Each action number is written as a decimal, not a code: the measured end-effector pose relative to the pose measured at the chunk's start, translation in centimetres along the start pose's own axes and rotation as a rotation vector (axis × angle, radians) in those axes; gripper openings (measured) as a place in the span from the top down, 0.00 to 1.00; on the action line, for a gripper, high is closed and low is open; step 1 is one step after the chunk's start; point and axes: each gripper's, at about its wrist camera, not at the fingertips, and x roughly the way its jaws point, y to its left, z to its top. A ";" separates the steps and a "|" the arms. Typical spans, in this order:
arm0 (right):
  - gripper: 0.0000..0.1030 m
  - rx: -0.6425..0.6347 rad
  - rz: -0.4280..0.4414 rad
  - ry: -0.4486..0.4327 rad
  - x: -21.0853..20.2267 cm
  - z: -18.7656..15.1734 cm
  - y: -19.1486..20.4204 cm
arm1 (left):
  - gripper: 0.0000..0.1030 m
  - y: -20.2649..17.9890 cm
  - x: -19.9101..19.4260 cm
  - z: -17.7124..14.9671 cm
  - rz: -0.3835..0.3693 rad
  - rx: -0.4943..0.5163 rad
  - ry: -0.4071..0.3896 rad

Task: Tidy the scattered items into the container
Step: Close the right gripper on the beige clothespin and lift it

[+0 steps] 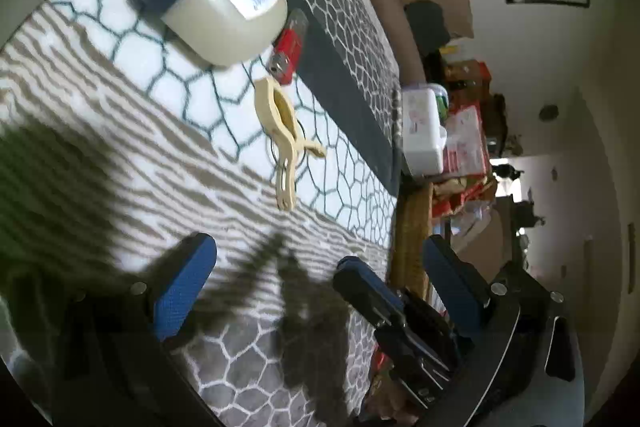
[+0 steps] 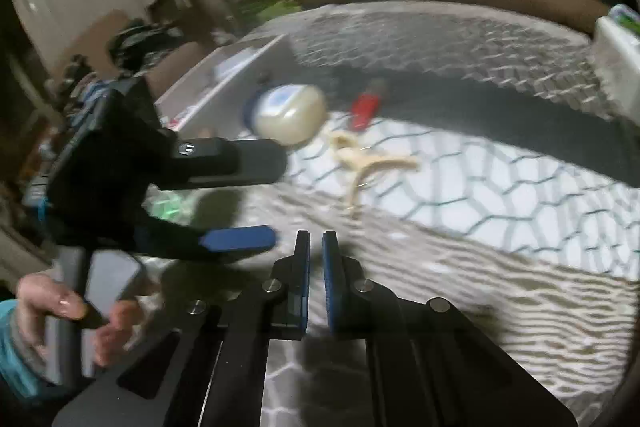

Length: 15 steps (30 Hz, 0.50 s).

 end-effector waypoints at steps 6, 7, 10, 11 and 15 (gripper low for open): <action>0.91 -0.035 -0.044 0.017 3.3 1.4 -0.1 | 0.00 0.1 0.3 0.3 0.029 -0.015 -0.029; 0.87 -0.049 -0.061 0.027 4.0 1.4 0.1 | 0.00 0.1 0.4 0.3 0.033 -0.011 -0.028; 0.85 -0.104 -0.108 0.059 6.1 1.4 0.7 | 0.00 0.3 0.2 0.6 0.039 -0.010 -0.035; 0.85 -0.125 -0.137 0.069 6.7 1.2 0.7 | 0.00 0.3 0.4 0.6 0.038 -0.013 -0.035; 0.94 -0.113 -0.115 0.044 6.5 0.9 -0.1 | 0.00 0.7 0.5 1.1 0.036 -0.033 -0.027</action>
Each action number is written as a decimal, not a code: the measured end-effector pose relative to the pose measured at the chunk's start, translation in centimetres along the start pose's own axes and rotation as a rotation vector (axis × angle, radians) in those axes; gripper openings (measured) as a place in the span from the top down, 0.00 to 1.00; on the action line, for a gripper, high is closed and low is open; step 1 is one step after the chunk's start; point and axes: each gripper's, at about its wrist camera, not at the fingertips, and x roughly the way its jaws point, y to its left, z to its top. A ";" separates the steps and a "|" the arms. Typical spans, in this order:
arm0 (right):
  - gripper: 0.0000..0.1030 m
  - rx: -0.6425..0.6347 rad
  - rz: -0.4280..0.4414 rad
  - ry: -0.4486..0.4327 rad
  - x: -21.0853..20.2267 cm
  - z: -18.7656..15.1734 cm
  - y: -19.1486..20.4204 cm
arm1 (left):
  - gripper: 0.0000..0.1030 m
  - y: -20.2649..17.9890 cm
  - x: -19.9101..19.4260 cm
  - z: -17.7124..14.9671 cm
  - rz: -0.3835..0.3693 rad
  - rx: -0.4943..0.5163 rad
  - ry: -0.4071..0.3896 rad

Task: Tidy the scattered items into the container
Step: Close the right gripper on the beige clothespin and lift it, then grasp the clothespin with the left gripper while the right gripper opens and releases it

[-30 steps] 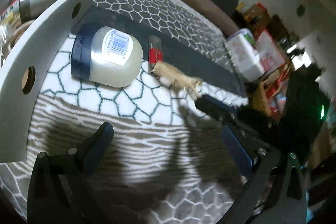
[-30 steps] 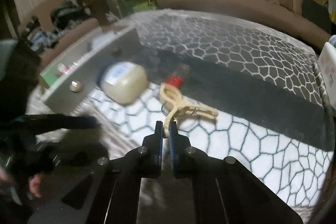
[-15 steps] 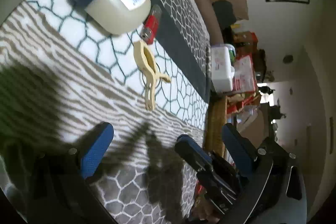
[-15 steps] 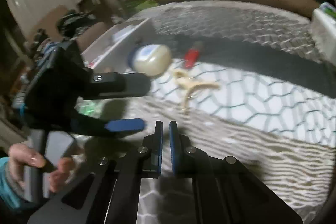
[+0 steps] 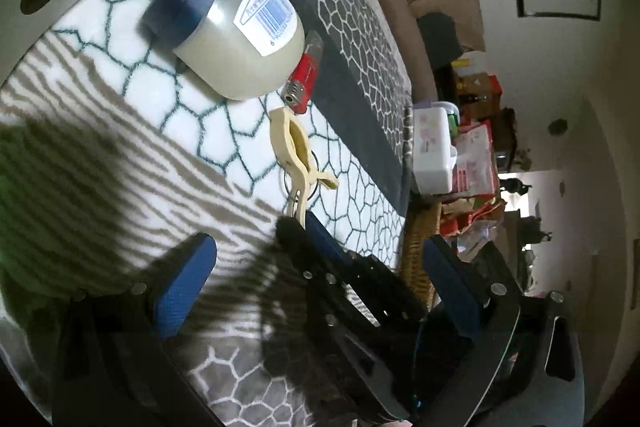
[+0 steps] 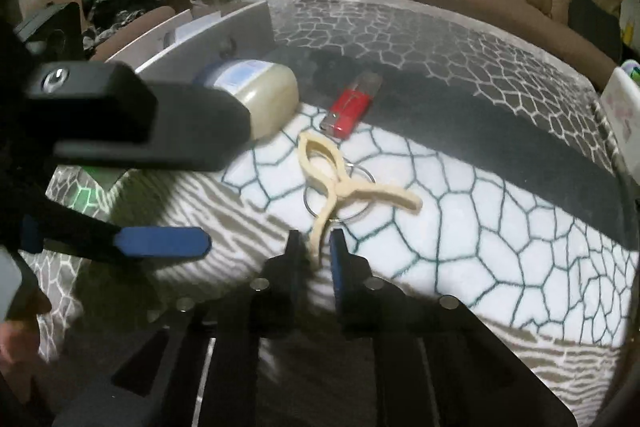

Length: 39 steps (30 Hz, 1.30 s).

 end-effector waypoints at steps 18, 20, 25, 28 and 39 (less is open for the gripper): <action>0.95 0.296 0.412 -0.017 -4.3 -1.8 -1.0 | 0.66 2.1 1.0 -1.1 0.018 -0.072 0.043; 0.94 0.271 0.394 0.003 -3.9 -2.1 -0.5 | 0.74 2.3 1.2 -1.5 0.018 -0.069 0.042; 0.93 0.222 0.349 0.039 -3.6 -2.5 -0.2 | 0.85 2.5 1.4 -1.7 0.048 -0.053 0.035; 0.91 0.204 0.274 0.048 -4.0 -2.5 -0.8 | 0.85 2.3 1.6 -1.6 0.049 -0.048 0.041; 0.81 0.058 0.202 0.086 -1.4 -2.6 3.0 | 0.85 2.2 1.9 -1.6 0.047 -0.054 0.048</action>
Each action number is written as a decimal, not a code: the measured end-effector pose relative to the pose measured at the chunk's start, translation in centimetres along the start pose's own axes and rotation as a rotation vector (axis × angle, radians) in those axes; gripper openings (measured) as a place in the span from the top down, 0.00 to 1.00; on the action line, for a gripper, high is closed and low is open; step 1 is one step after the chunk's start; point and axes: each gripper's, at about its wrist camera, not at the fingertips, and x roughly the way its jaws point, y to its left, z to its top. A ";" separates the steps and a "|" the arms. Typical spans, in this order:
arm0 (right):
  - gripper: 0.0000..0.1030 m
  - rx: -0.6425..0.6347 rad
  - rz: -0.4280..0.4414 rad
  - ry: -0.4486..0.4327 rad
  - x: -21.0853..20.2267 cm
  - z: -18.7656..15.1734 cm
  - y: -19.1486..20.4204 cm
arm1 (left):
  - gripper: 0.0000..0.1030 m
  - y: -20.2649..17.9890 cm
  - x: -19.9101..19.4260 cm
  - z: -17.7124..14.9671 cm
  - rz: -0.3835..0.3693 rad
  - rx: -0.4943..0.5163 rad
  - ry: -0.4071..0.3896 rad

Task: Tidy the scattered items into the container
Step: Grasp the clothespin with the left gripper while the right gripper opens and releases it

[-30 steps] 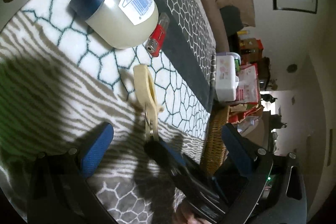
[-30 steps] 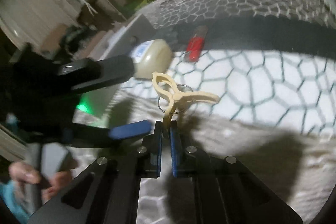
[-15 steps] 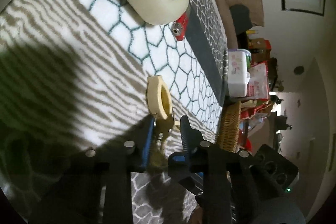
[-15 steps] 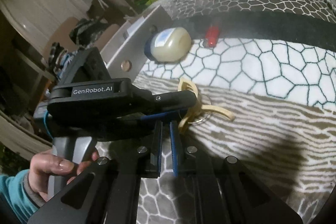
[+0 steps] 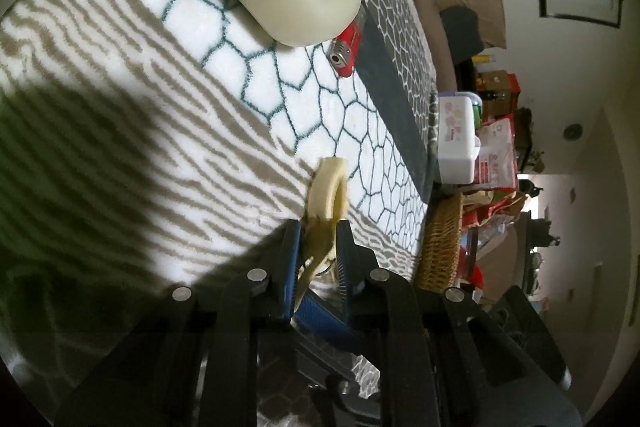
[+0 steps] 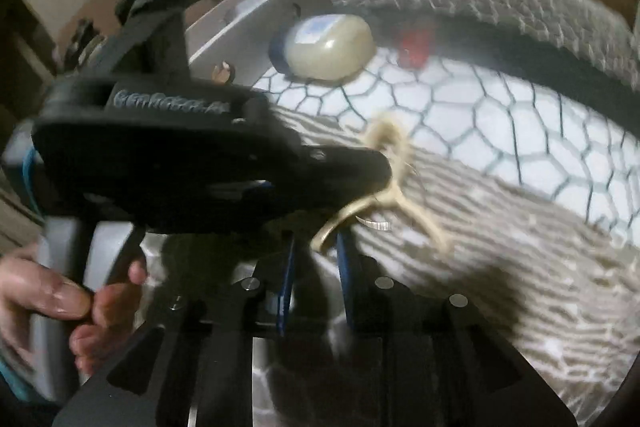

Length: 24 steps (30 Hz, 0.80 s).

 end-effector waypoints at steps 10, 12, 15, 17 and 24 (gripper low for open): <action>0.92 0.122 0.145 -0.050 -1.5 -0.1 -2.4 | 0.54 -0.6 0.4 0.3 -0.063 -0.014 0.049; 0.92 0.092 0.172 -0.061 -2.0 0.2 -1.3 | 0.47 -1.5 0.6 0.1 -0.049 0.013 0.055; 0.92 0.057 0.189 -0.060 -2.5 0.3 0.0 | 0.53 -1.7 0.9 -0.3 -0.044 0.016 0.050; 0.92 0.035 0.192 -0.042 -2.2 0.3 0.6 | 0.83 -1.5 1.2 -0.4 -0.035 0.016 0.070; 0.88 0.045 0.018 -0.055 -4.5 -0.1 -1.9 | 0.89 -1.0 1.7 -1.0 -0.010 0.016 0.084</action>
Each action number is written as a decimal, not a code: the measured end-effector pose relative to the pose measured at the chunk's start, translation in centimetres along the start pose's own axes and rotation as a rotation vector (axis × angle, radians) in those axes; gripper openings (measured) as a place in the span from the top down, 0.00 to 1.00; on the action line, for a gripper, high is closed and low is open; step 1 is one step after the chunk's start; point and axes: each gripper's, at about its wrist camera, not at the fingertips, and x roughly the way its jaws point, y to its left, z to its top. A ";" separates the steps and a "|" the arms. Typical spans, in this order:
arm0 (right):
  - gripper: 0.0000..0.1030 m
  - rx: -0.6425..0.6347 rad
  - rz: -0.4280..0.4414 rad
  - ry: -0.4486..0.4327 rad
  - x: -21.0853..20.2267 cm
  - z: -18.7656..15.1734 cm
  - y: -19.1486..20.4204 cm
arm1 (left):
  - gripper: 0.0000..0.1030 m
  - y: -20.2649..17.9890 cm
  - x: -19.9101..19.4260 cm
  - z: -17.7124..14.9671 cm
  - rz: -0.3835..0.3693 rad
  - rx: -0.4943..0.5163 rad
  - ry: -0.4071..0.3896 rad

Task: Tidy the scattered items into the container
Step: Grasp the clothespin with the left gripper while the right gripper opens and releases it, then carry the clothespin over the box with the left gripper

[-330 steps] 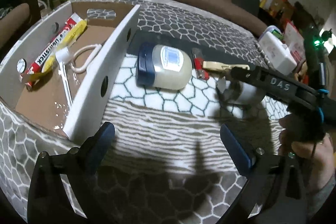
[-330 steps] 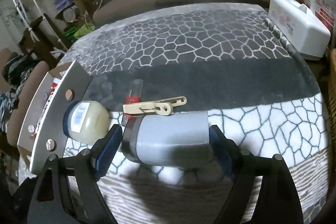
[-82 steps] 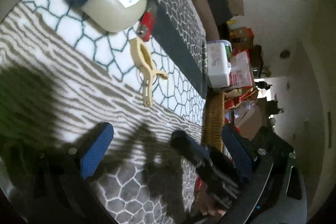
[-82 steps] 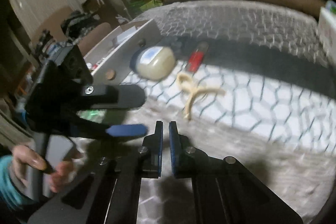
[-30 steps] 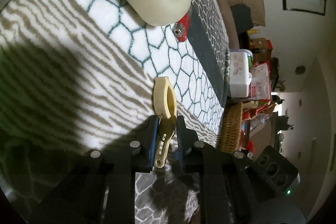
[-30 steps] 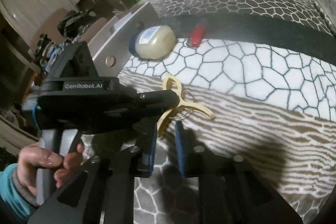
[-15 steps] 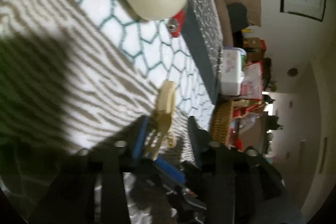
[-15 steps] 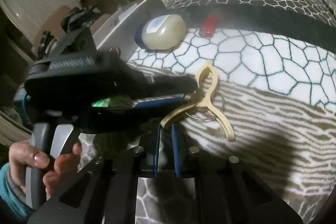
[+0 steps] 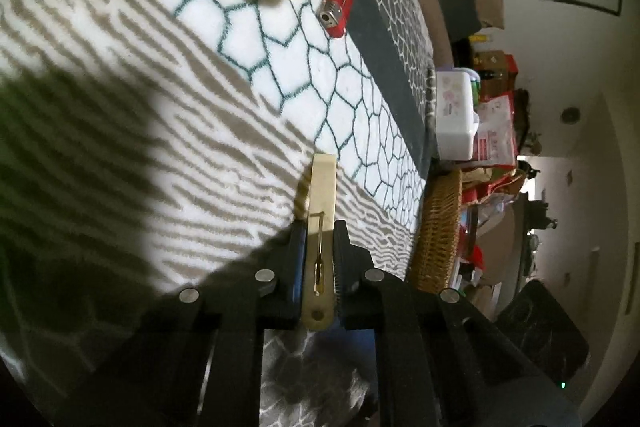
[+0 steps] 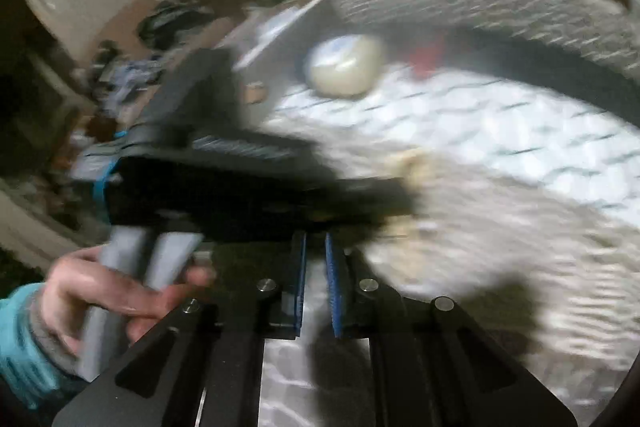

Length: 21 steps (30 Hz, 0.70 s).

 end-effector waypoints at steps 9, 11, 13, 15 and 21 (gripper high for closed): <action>0.73 -0.089 -0.085 0.026 1.0 -0.6 -1.0 | 0.89 0.0 -0.6 -0.3 -0.051 -0.019 0.015; 0.73 -0.099 -0.080 0.040 1.8 -0.8 -0.8 | 0.89 0.1 -0.6 -0.3 -0.043 -0.018 0.017; 0.77 -0.107 -0.073 0.040 2.2 -1.1 -0.9 | 0.89 0.3 -0.4 -0.3 -0.028 -0.019 0.020; 0.81 -0.126 -0.091 0.038 2.3 -1.3 -0.5 | 0.89 0.4 -0.4 -0.3 -0.029 -0.018 0.019; 0.92 -0.181 -0.113 0.019 1.7 -1.2 1.3 | 0.89 0.3 -1.3 -0.1 -0.030 -0.006 0.023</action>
